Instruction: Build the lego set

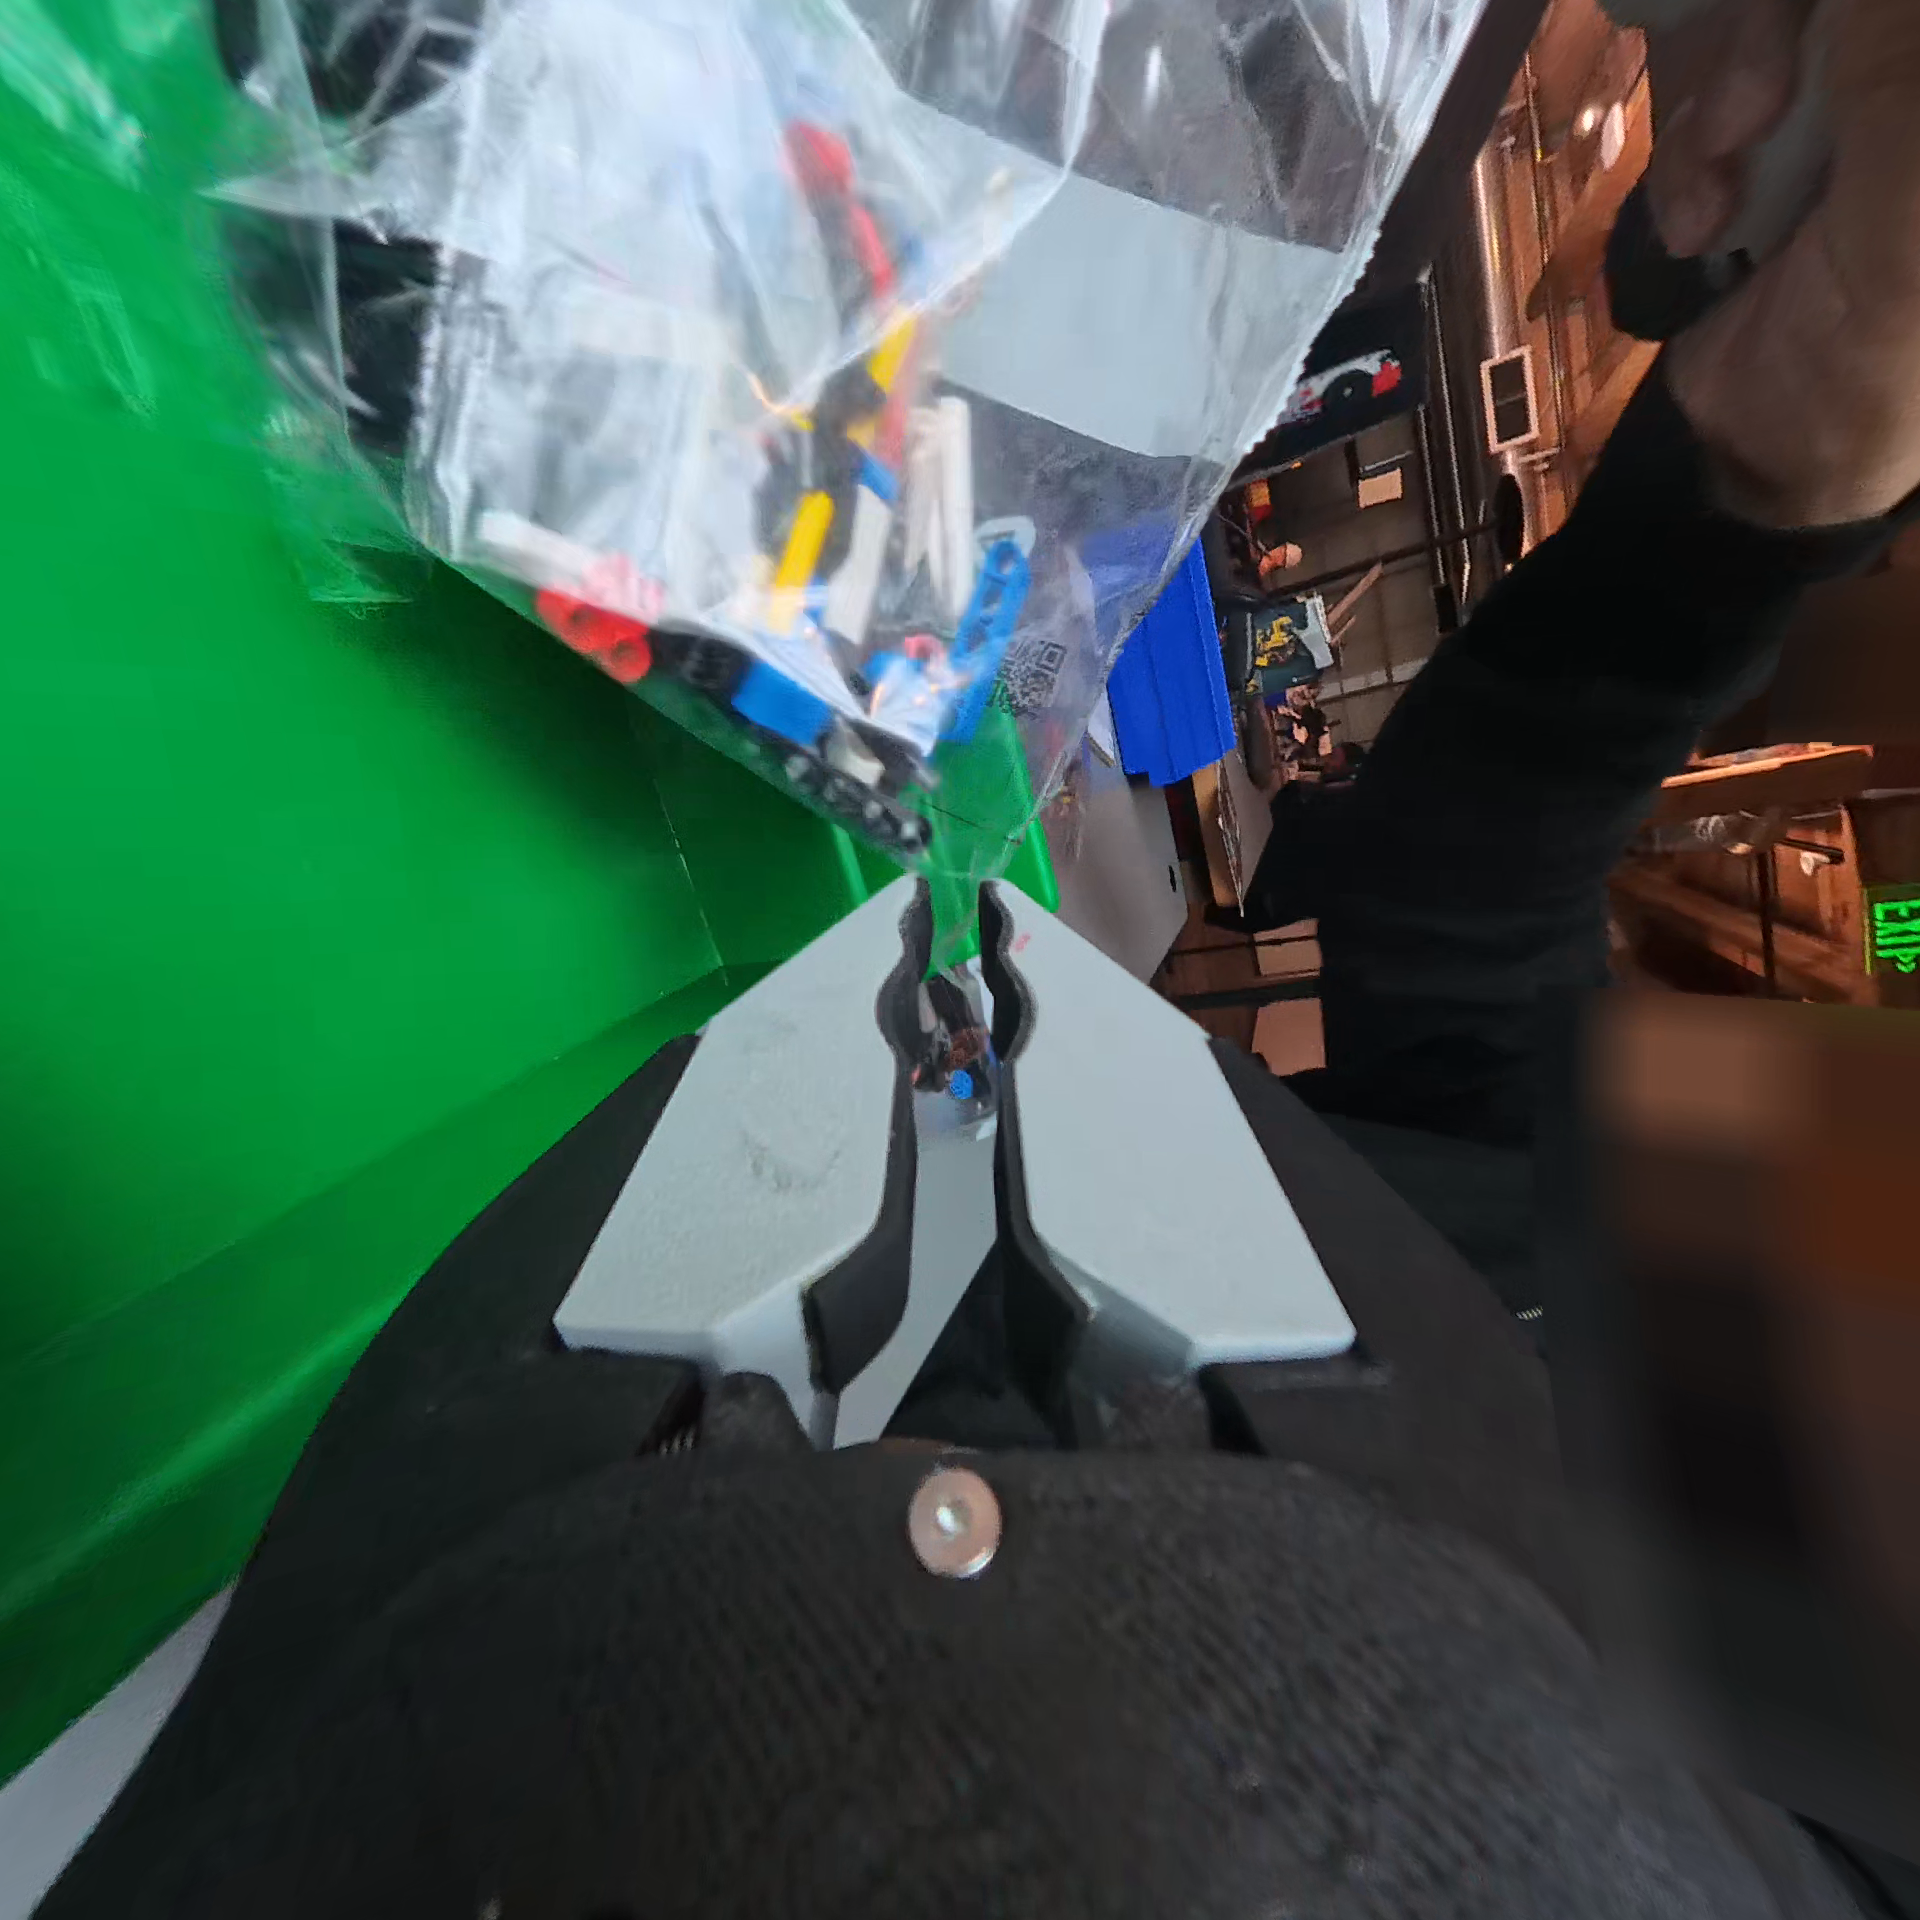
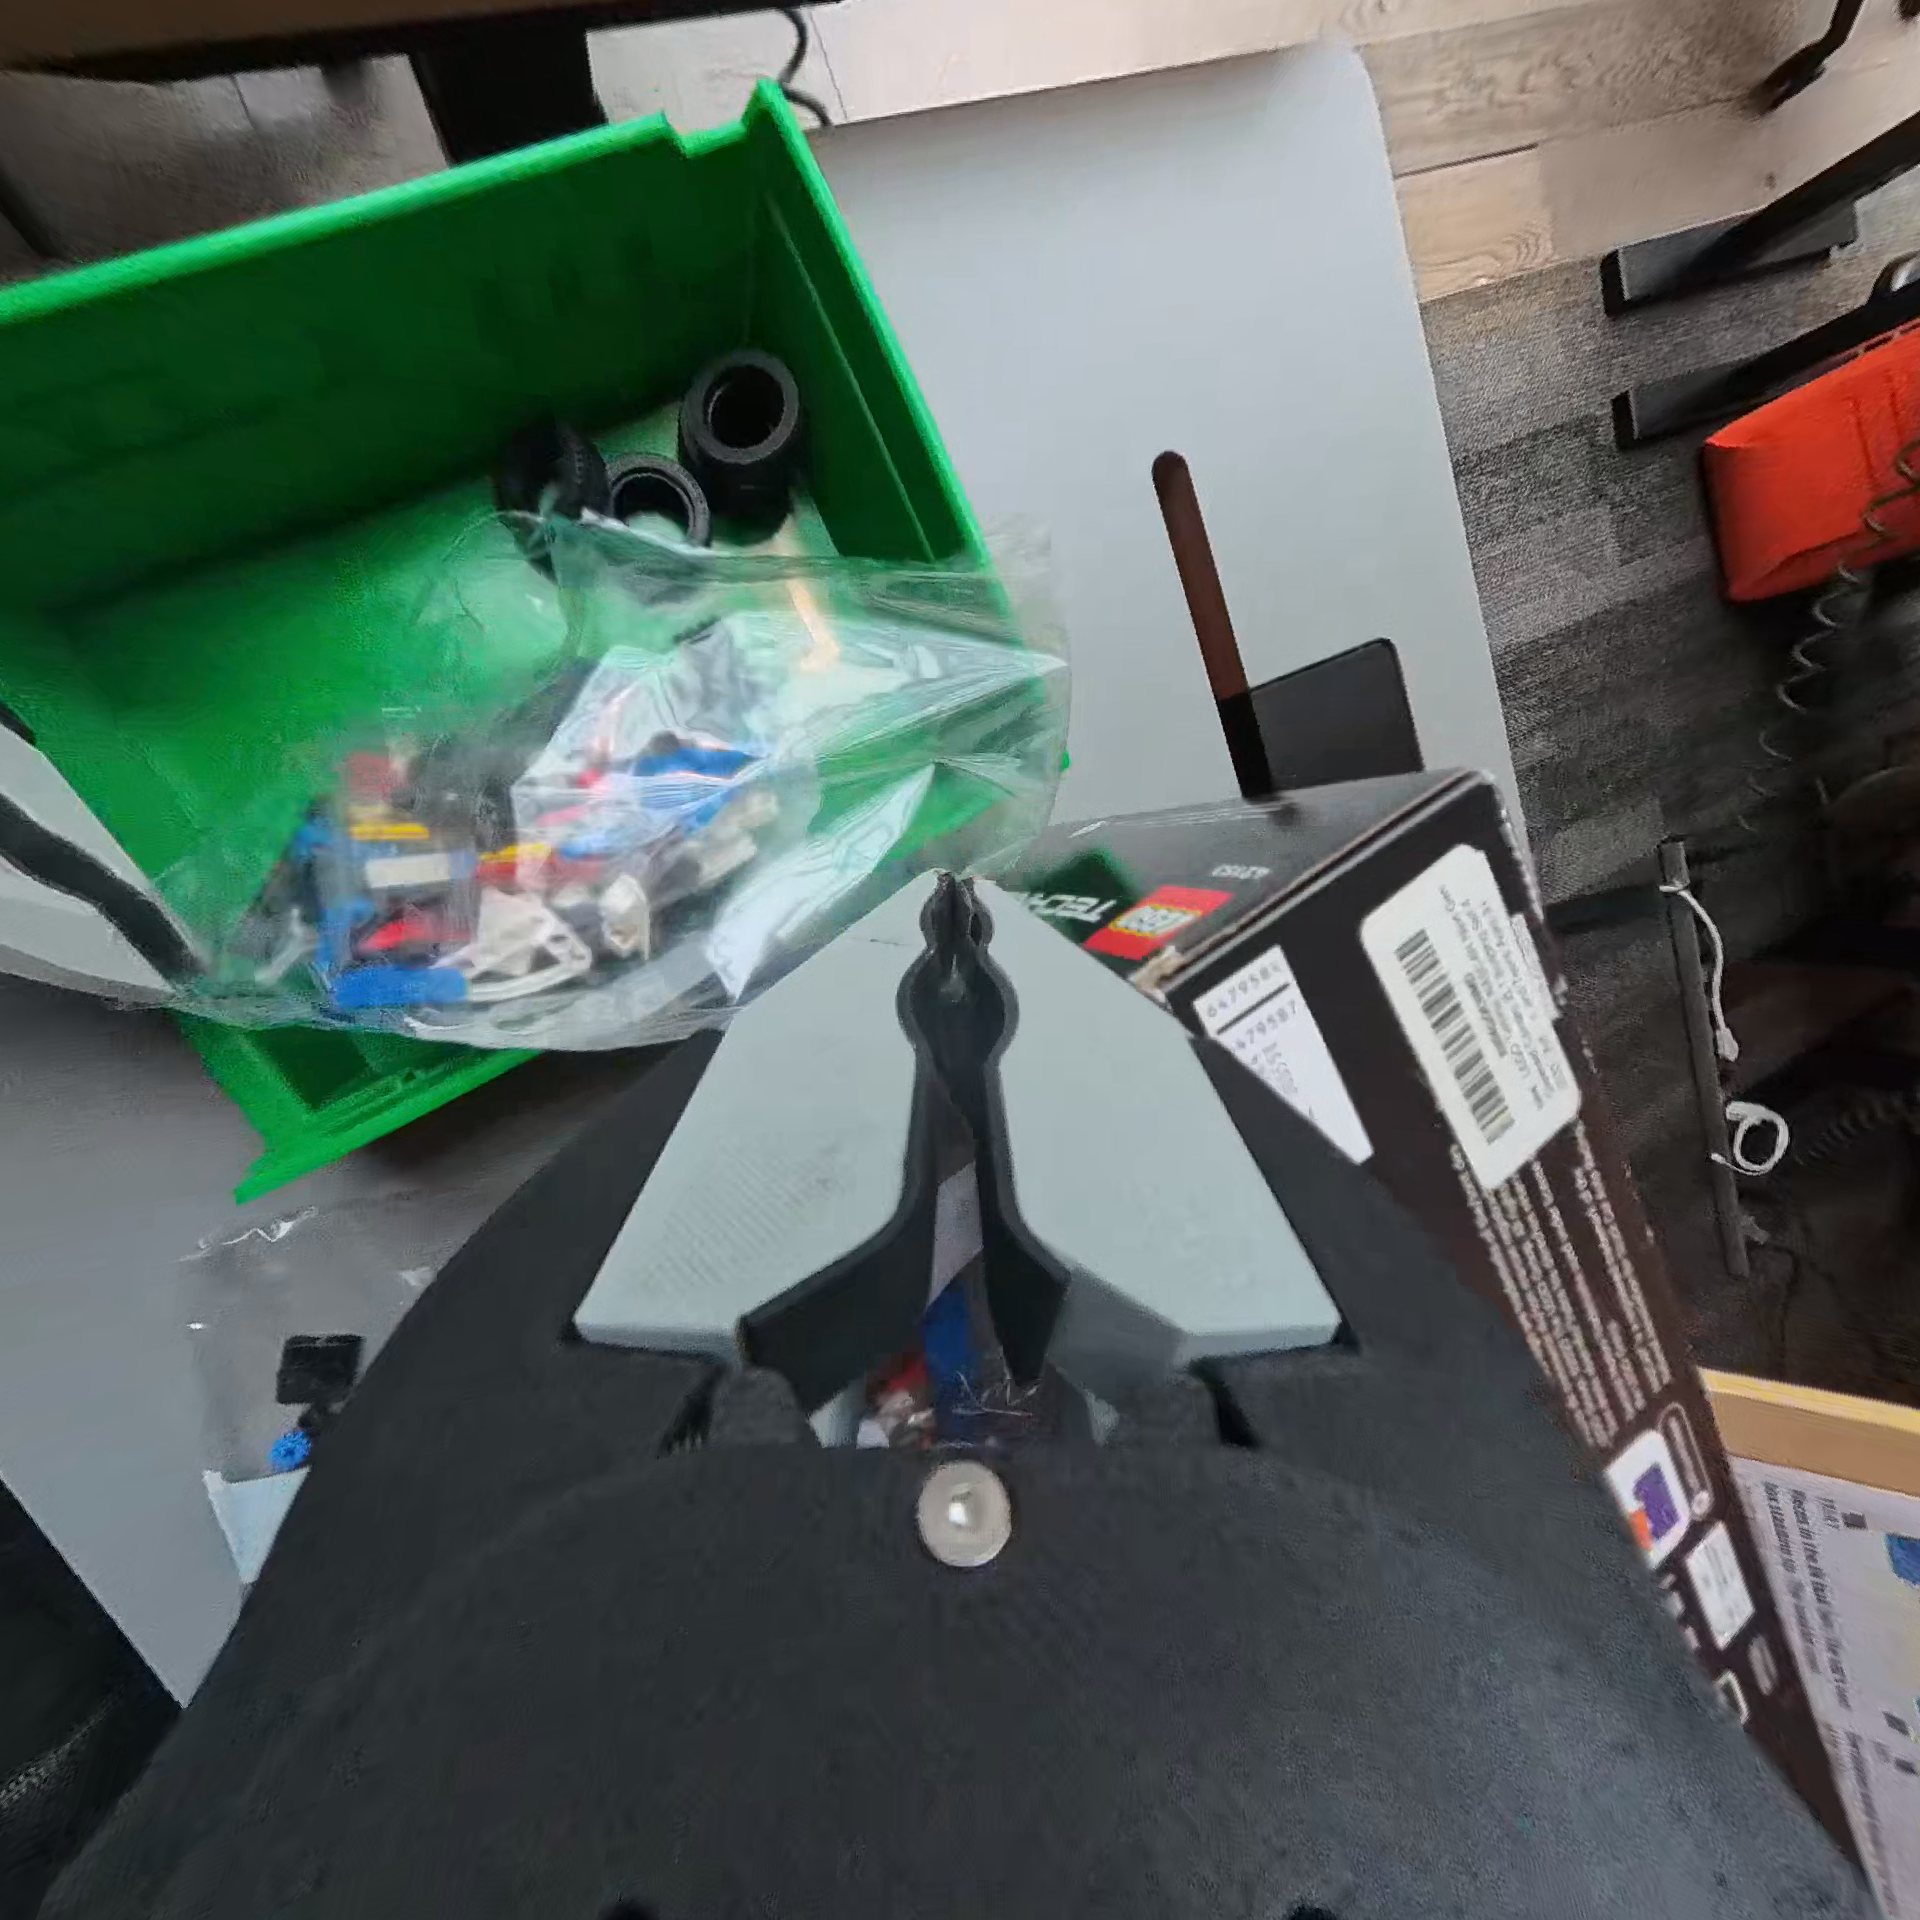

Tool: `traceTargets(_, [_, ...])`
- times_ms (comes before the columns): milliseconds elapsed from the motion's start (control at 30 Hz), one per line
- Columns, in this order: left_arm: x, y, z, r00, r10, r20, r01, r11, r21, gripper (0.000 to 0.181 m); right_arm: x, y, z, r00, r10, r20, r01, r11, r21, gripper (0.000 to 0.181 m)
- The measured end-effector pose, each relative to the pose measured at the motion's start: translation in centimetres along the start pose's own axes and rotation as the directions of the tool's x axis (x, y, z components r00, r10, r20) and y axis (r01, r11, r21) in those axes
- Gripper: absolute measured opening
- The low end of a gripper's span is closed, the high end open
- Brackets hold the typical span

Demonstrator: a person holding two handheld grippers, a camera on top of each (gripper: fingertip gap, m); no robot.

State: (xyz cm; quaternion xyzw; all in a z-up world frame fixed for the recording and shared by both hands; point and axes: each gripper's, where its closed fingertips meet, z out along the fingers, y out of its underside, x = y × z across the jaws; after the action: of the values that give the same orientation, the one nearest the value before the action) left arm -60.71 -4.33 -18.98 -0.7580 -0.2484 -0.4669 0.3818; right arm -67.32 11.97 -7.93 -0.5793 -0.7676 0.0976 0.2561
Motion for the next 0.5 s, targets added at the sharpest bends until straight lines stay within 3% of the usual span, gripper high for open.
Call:
traceTargets(33, [0.0, 0.0, 0.1, 1.0, -0.004, -0.002, 0.004, 1.0, 0.008, 0.006, 0.1, -0.3, 0.3, 1.0, -0.008, -0.009, 0.007, 1.0, -0.022, 0.0])
traceTargets(167, [0.4, -0.2, 0.7, 1.0, 0.023, 0.011, -0.023, 1.0, 0.011, 0.007, 0.7, -1.2, 1.2, 0.996, -0.052, -0.067, 0.044, 0.992, -0.118, 0.0])
traceTargets(267, [0.4, -1.8, -0.2, 0.998, 0.037, 0.047, -0.039, 0.999, 0.036, 0.007, 1.6, -1.3, 1.9, 0.992, -0.072, -0.106, 0.05, 0.979, -0.198, 0.0])
traceTargets(500, [0.3, -4.3, -1.6, 0.993, 0.053, 0.104, -0.058, 0.997, 0.048, 0.009, 2.6, -2.2, 1.0, 0.993, -0.054, -0.105, 0.027, 0.97, -0.242, 0.0])
